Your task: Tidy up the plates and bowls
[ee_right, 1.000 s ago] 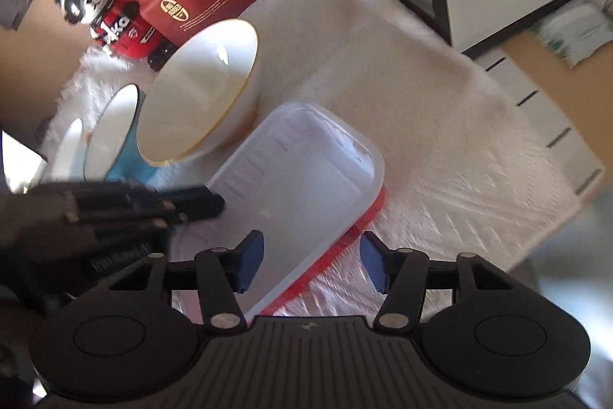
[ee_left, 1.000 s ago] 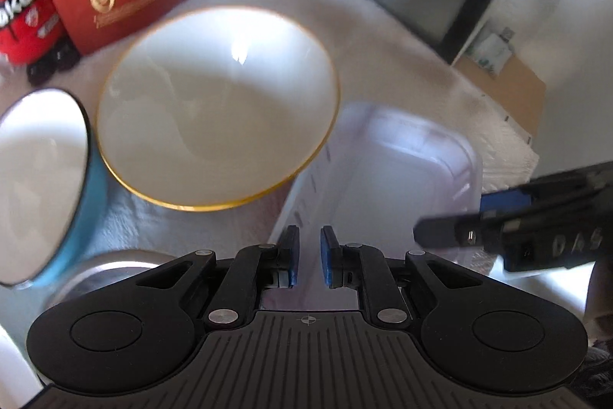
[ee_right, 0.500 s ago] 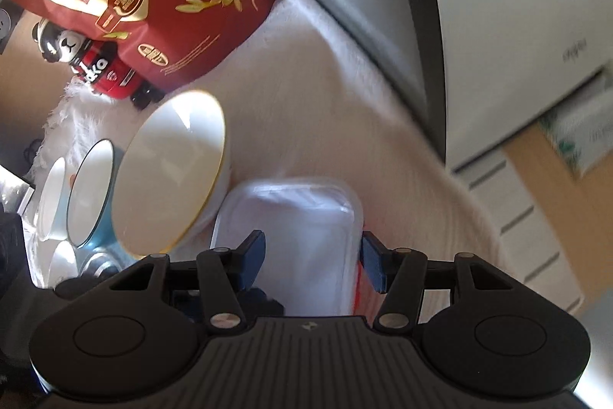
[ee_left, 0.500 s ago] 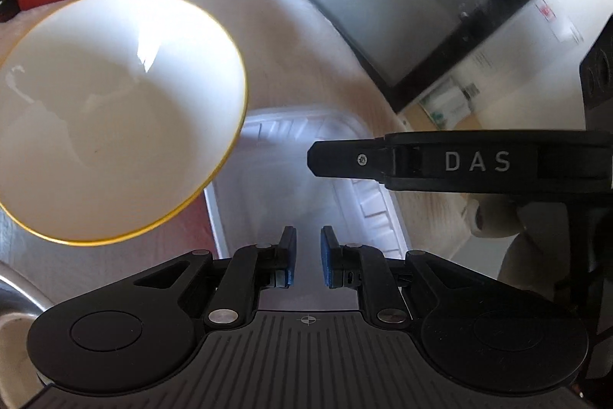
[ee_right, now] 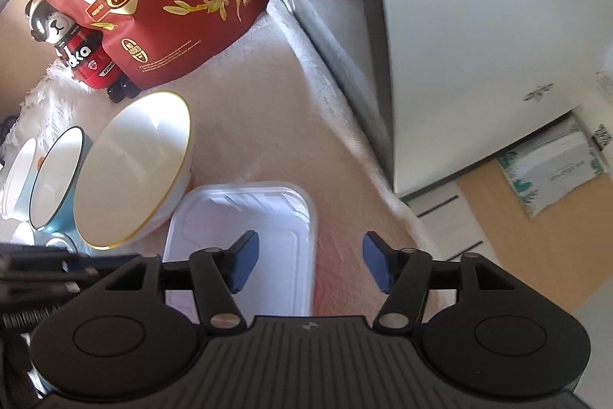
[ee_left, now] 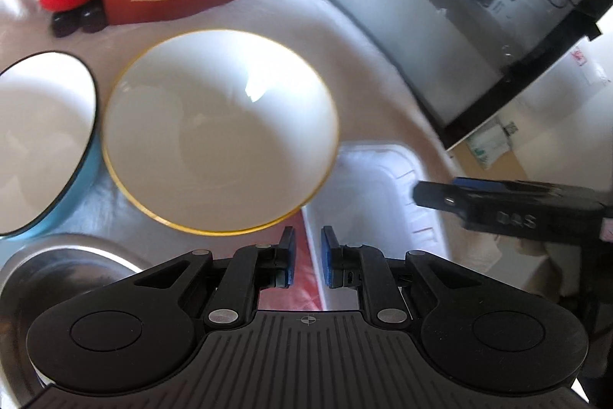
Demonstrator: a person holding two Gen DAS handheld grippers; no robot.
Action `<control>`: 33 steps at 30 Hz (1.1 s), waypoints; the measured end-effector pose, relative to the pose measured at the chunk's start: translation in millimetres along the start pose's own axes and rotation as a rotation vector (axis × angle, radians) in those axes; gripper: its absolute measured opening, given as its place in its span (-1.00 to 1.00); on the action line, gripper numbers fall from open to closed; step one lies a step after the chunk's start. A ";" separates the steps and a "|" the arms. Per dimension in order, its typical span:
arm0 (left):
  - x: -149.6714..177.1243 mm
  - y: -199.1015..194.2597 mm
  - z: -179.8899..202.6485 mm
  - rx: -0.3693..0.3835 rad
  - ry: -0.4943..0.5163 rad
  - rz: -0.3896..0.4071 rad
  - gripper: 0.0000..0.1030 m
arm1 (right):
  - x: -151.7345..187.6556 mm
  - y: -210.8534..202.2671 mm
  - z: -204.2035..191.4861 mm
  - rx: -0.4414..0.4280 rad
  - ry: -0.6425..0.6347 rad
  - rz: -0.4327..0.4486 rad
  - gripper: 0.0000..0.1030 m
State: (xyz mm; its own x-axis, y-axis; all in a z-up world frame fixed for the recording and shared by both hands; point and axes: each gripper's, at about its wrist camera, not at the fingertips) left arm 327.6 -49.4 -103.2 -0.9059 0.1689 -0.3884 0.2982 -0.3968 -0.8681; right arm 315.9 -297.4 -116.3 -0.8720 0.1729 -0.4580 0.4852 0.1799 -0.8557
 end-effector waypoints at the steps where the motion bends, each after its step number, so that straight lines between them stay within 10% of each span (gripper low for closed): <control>1: -0.5 2.7 0.6 -0.005 -0.003 -0.006 -0.71 | 2.3 -2.8 0.5 0.003 -0.004 0.004 0.21; 20: -5.8 59.4 14.3 0.149 -0.124 -0.086 -0.59 | 4.6 -0.7 11.9 -0.042 -0.022 -0.032 0.03; 33: 27.9 -61.3 -3.9 0.197 -0.137 0.103 -0.59 | 10.9 -29.5 -26.5 0.063 -0.213 0.142 0.23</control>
State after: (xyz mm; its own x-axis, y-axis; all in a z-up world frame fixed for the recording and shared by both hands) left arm 285.2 -16.8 -62.0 -0.9100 0.0001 -0.4146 0.3389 -0.5762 -0.7438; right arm 293.8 -275.2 -89.7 -0.7927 -0.0168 -0.6094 0.6046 0.1065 -0.7894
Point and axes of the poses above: each gripper's, at about its wrist camera, not at the fingertips, and y roughly the way its jaws point, z to its right, x to its underside, and after that the axes turned 1 degree about x, right-handed
